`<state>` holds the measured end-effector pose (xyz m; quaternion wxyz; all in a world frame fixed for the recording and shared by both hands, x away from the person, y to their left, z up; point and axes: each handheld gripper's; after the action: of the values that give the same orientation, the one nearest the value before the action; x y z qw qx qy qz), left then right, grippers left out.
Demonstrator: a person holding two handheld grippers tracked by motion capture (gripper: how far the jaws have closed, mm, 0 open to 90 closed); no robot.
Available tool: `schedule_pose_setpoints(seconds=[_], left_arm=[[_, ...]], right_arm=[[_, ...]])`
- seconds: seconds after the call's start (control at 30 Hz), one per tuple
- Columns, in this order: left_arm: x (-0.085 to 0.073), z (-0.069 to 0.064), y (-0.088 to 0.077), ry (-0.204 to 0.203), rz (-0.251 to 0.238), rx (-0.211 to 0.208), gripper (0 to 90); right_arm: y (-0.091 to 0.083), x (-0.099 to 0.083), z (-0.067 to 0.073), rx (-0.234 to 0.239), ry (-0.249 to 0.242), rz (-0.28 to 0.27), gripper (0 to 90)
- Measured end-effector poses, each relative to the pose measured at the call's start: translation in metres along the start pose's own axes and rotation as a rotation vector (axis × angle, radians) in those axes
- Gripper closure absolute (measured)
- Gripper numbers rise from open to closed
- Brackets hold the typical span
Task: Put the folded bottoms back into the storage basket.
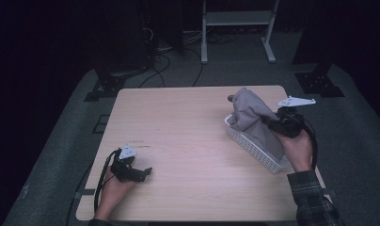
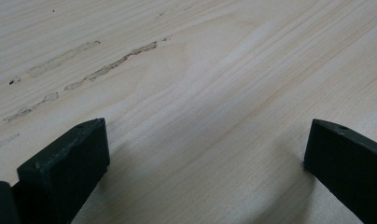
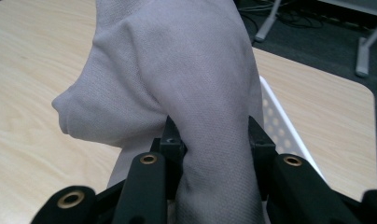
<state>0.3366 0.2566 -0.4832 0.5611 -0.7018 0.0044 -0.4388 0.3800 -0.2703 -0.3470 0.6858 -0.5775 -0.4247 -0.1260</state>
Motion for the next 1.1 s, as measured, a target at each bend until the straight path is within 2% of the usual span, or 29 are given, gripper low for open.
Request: schedule_pose_setpoints(seconds=[0.3, 0.4, 0.77, 1.1], left_arm=[[0.0, 0.0, 0.0, 0.0, 0.0, 0.0, 0.0], [0.0, 0.0, 0.0, 0.0, 0.0, 0.0, 0.0], [0.0, 0.0, 0.0, 0.0, 0.0, 0.0, 0.0], [0.0, 0.0, 0.0, 0.0, 0.001, 0.001, 0.0]], right_arm=[[0.015, -0.013, -0.016, -0.039, 0.062, 0.03, 67.1], [0.021, -0.019, -0.022, -0.039, 0.084, 0.042, 67.1], [0.037, -0.029, -0.029, -0.046, 0.104, 0.111, 66.9], [0.052, -0.034, -0.029, -0.038, 0.097, 0.178, 66.5]])
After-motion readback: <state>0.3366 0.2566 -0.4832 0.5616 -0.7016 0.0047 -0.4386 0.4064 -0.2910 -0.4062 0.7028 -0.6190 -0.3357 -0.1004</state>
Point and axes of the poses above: each handheld gripper's, and its own axes: y roughly forward along the jaws, x roughly out of its top, z roughly to its left, and after that the axes turned 8 degrees about z, right-handed
